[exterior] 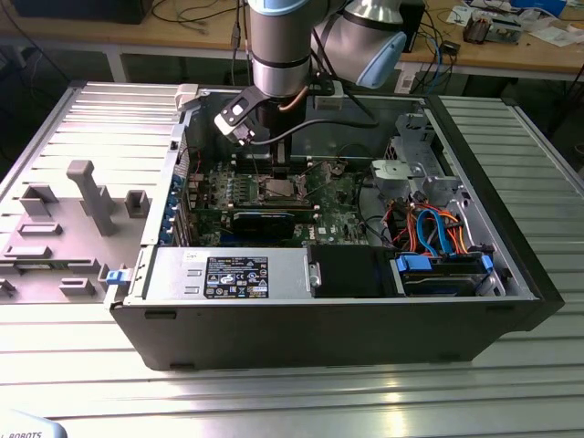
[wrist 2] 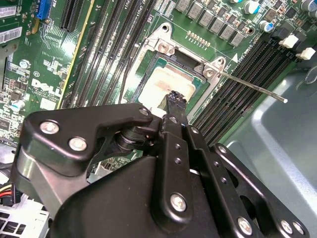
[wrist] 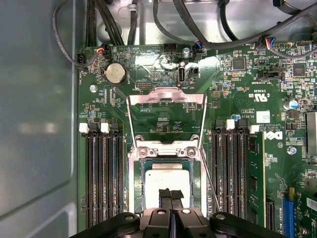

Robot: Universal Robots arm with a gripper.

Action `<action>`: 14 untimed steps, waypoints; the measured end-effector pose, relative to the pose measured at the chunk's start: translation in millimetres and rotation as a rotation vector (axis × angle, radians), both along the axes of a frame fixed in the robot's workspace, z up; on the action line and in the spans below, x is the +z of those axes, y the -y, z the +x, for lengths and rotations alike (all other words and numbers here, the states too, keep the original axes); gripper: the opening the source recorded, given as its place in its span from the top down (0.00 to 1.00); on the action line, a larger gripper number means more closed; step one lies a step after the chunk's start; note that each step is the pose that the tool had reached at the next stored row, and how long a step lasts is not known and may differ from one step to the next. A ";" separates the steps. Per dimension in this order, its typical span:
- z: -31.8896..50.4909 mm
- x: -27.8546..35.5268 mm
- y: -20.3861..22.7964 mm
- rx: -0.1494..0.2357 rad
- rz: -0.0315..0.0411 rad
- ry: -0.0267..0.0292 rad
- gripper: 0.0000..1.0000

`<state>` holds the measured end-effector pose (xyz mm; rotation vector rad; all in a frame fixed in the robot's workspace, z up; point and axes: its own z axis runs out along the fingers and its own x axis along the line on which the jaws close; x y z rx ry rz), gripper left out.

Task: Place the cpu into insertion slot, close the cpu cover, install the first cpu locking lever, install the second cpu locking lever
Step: 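Close the cpu cover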

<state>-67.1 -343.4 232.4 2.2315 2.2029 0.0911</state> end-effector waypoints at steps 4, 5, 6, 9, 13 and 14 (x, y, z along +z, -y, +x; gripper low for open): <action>0.0 0.0 0.0 0.000 0.0000 0.0000 0.89; 0.0 0.0 0.0 0.000 0.0000 0.0000 0.89; 0.0 0.1 0.0 0.000 0.0000 0.0000 0.89; 0.0 0.6 0.0 0.000 -0.0001 0.0000 0.89; 0.0 3.4 0.0 0.000 -0.0001 0.0000 0.89; 0.0 4.7 0.0 0.000 -0.0002 0.0000 0.89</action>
